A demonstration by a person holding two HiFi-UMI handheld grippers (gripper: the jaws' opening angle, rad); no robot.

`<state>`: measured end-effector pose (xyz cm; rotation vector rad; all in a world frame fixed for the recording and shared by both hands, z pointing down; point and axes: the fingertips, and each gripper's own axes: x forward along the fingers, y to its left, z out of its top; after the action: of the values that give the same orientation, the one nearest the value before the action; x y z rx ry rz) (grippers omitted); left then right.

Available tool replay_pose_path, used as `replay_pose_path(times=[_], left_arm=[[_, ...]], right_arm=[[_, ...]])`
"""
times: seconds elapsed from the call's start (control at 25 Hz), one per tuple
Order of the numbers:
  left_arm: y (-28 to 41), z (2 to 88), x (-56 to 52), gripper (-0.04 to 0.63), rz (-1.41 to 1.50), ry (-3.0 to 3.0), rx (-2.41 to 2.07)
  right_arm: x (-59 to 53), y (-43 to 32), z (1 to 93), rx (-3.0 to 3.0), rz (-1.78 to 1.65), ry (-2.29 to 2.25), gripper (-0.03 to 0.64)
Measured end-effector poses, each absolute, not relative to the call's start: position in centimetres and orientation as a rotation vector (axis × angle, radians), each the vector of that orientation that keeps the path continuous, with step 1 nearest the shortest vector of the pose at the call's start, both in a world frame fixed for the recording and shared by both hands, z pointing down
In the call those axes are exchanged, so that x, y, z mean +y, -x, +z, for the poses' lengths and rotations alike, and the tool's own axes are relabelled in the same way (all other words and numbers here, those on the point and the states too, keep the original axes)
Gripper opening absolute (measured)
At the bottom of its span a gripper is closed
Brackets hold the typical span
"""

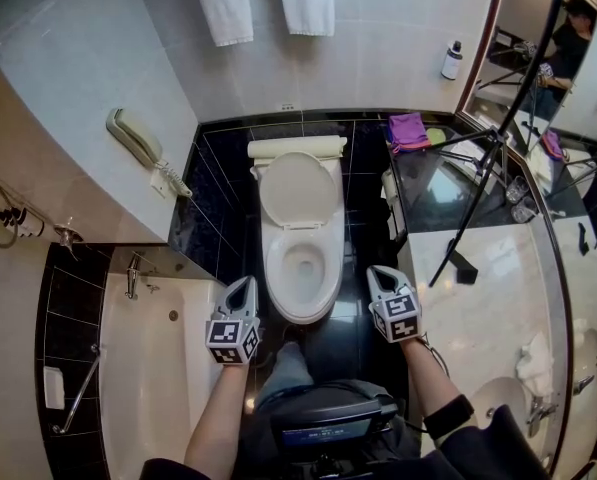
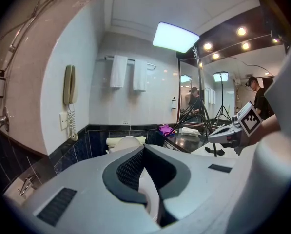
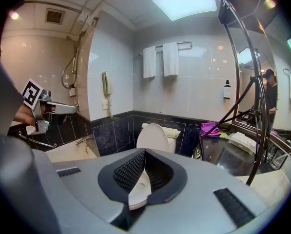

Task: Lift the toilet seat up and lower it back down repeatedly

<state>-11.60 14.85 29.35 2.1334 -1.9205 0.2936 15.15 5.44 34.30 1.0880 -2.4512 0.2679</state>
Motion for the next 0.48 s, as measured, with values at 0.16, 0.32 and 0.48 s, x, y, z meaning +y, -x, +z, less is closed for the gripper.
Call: replay_pose_path(times=[0.16, 0.32, 0.48], left_arm=[[11.1, 30.1, 14.0, -0.008, 0.317, -2.161, -1.908], [11.1, 31.5, 12.5, -0.008, 0.346, -2.185, -1.870], [11.9, 33.7, 10.6, -0.008, 0.387, -2.201, -1.861]], right_arm=[[4.6, -15.4, 35.8, -2.418, 0.288, -1.129, 0.021], [4.2, -14.6, 38.6, -2.374, 0.348, -1.114, 0.095], [3.3, -13.3, 43.5, -2.338, 0.449, -1.070, 0.167]])
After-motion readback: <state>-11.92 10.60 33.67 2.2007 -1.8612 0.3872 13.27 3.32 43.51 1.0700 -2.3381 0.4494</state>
